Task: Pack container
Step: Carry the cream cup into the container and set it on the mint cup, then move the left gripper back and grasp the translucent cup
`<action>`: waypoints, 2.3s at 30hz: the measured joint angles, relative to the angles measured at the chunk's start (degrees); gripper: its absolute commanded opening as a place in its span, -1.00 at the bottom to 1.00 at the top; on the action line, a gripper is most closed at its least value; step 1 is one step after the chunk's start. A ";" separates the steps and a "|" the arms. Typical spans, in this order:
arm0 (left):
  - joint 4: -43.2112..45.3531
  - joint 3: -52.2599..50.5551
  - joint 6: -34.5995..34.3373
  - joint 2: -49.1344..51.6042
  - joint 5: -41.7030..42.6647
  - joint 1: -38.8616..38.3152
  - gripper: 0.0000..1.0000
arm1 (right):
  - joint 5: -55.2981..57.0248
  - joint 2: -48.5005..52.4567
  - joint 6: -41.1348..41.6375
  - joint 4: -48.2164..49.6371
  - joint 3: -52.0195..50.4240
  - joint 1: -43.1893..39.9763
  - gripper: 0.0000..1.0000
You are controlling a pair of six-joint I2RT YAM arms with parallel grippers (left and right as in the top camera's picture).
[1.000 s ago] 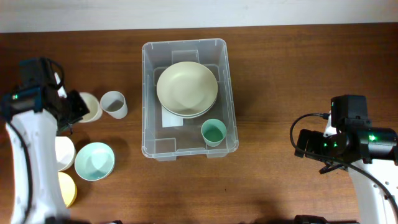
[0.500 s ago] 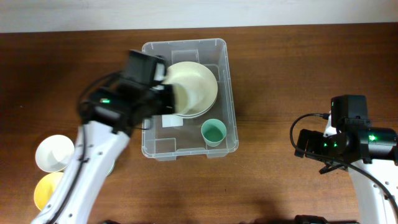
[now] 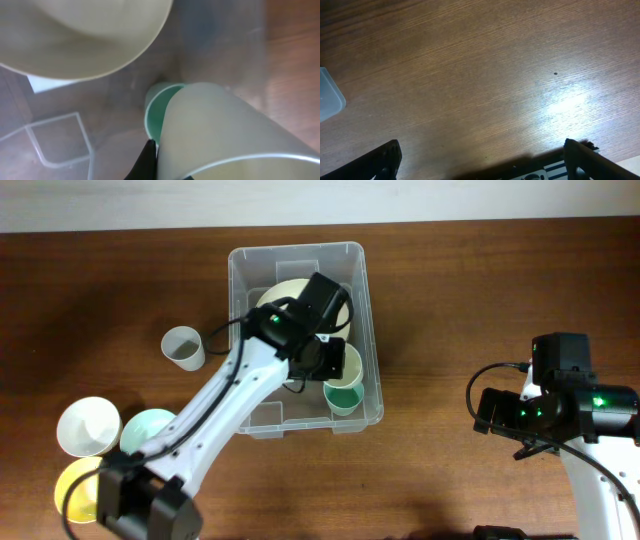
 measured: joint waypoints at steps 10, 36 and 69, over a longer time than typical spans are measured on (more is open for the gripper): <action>-2.34 0.00 0.00 1.46 0.00 0.00 -0.81 | 0.00 0.00 -0.02 0.00 0.00 0.00 0.98; -7.02 4.98 1.60 -3.50 -7.82 21.22 0.83 | 0.00 0.00 0.02 0.00 0.00 0.00 0.98; -3.28 5.07 10.14 19.15 -5.33 47.36 0.65 | 0.00 0.00 0.00 0.24 0.00 0.00 0.99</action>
